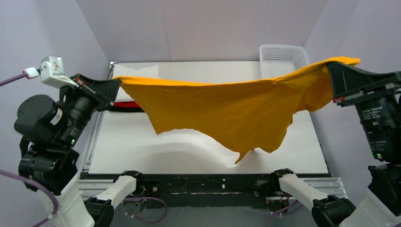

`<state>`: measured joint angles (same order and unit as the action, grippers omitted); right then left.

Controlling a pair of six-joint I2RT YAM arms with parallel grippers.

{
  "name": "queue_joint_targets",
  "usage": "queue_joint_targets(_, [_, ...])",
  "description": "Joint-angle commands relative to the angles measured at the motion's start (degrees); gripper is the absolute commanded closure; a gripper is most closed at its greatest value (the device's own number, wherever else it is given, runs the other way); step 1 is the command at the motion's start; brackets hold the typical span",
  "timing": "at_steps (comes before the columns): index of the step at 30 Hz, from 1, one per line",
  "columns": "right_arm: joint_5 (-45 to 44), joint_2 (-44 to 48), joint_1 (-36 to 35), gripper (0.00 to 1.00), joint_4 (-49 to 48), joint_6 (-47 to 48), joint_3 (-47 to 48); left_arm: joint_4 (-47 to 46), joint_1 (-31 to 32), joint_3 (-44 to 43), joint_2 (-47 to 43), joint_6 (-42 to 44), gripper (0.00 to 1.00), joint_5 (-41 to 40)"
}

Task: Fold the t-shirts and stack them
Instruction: Flatten out the tshirt

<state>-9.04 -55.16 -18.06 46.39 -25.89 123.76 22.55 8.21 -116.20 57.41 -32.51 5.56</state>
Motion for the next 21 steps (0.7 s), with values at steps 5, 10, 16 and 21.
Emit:
queue_joint_targets(5, [15.65, 2.87, 0.13, 0.99, -5.28, 0.18, 5.94, -0.24, -0.21, -2.94, -7.35, 3.76, 1.0, 0.55])
queue_joint_targets(10, [14.51, 3.22, 0.14, 0.99, -6.38, 0.51, 4.98, -0.31, -0.24, -4.26, -7.08, 4.99, 1.0, -1.54])
queue_joint_targets(16, [5.82, 3.48, 0.13, 0.99, -9.65, 1.53, -6.46, -1.24, -0.21, 3.21, -4.1, 4.63, 1.0, -3.7])
queue_joint_targets(21, [-1.72, 2.46, 0.13, 0.99, -14.6, 1.33, -22.38, -4.72, -0.21, 16.63, 0.58, 6.25, 1.0, -13.27])
